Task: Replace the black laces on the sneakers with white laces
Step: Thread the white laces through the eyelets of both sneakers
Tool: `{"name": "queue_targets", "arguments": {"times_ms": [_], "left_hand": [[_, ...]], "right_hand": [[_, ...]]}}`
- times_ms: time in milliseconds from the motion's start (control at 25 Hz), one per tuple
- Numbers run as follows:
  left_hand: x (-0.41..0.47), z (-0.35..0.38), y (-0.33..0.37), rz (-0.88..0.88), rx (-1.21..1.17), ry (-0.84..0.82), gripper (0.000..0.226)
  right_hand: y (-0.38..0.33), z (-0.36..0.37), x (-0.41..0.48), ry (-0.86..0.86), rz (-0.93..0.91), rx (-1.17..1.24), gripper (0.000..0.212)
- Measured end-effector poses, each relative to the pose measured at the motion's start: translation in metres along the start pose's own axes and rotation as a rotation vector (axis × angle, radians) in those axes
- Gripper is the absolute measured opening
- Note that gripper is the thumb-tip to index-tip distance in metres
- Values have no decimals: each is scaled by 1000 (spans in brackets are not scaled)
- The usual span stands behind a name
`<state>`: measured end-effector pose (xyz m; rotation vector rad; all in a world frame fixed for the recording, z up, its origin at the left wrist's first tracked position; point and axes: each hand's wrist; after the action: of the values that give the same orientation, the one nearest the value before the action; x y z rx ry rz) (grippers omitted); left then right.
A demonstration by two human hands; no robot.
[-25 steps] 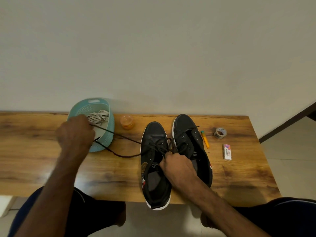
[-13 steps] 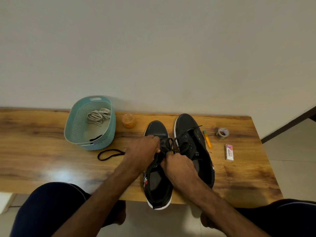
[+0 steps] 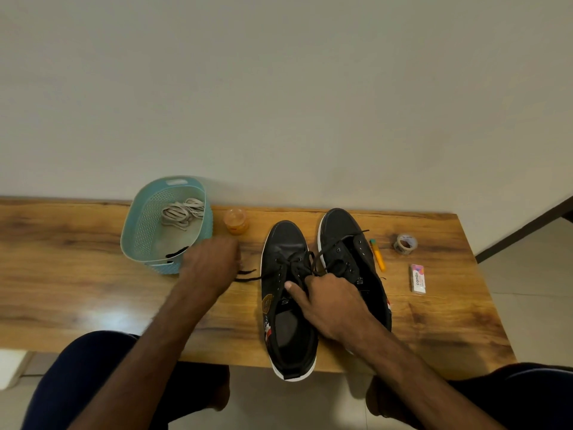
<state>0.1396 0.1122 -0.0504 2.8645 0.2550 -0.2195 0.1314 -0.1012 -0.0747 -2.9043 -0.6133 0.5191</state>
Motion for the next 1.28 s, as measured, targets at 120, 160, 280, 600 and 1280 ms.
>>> {"name": "queue_targets", "arguments": {"times_ms": [120, 160, 280, 600, 1280], "left_hand": [[5, 9, 11, 111, -250, -21, 24], [4, 12, 19, 171, -302, -51, 27], [4, 25, 36, 321, -226, -119, 32], [9, 50, 39, 350, -146, -87, 15], [12, 43, 36, 298, -22, 63, 20]], "right_hand": [[13, -6, 10, 132, -3, 75, 52], [17, -7, 14, 201, 4, 99, 40], [23, -1, 21, 259, -23, 188, 25], [2, 5, 3, 41, -89, -49, 55], [-25, 13, -15, -58, -129, -259, 61]]}}
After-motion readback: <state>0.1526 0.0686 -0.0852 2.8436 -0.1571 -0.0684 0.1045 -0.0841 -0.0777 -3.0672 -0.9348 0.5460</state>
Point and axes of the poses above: each hand's wrist, its own x-axis towards the middle knuckle, its own z-axis out of the palm, y = z × x, and after that the axes turned 13 degrees about -x, right-handed
